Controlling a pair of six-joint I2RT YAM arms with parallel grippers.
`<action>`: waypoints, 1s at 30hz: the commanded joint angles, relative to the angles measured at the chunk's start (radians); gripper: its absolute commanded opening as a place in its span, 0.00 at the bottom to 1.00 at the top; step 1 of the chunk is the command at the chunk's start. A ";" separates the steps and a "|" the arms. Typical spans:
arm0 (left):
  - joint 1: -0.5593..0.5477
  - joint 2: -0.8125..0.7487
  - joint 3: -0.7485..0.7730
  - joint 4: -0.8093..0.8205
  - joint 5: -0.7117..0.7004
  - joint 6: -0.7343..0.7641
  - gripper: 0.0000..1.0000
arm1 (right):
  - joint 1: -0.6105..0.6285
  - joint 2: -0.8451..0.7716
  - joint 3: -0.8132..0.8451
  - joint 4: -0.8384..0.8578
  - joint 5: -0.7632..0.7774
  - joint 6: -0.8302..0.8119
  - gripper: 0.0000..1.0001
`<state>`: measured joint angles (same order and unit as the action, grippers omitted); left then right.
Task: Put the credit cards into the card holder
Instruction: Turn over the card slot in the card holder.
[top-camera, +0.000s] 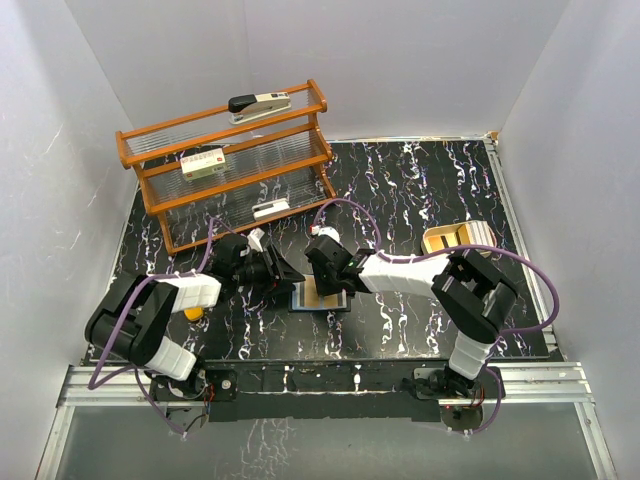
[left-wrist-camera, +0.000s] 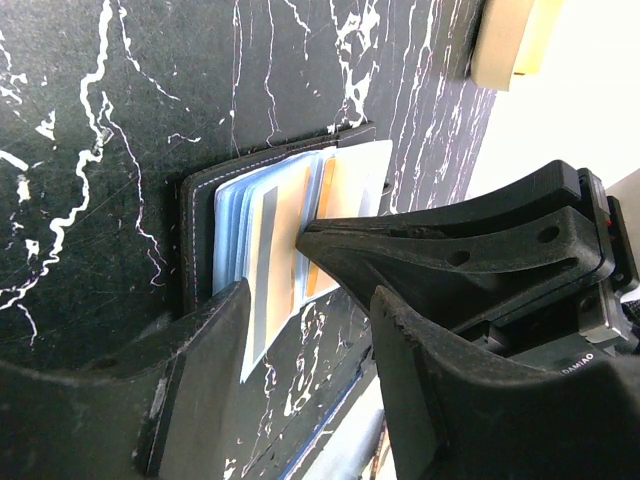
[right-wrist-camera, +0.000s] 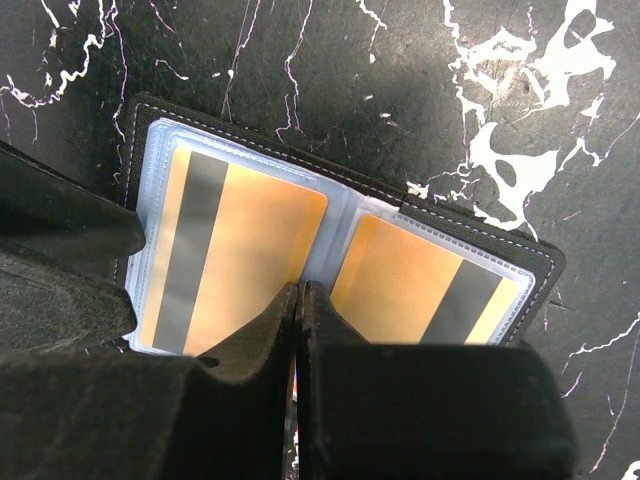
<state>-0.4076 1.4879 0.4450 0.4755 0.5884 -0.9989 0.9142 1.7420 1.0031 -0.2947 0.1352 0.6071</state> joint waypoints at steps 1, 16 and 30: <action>0.006 0.012 0.013 0.038 0.029 0.003 0.49 | -0.001 0.025 -0.040 0.022 0.020 -0.006 0.00; 0.006 -0.013 0.002 0.003 0.000 0.027 0.48 | -0.003 0.011 -0.053 0.028 0.023 -0.007 0.00; 0.004 0.002 -0.012 0.013 -0.007 0.032 0.48 | -0.003 0.007 -0.059 0.032 0.025 -0.006 0.00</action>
<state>-0.4076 1.5074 0.4431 0.4919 0.5850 -0.9871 0.9142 1.7267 0.9722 -0.2558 0.1356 0.6075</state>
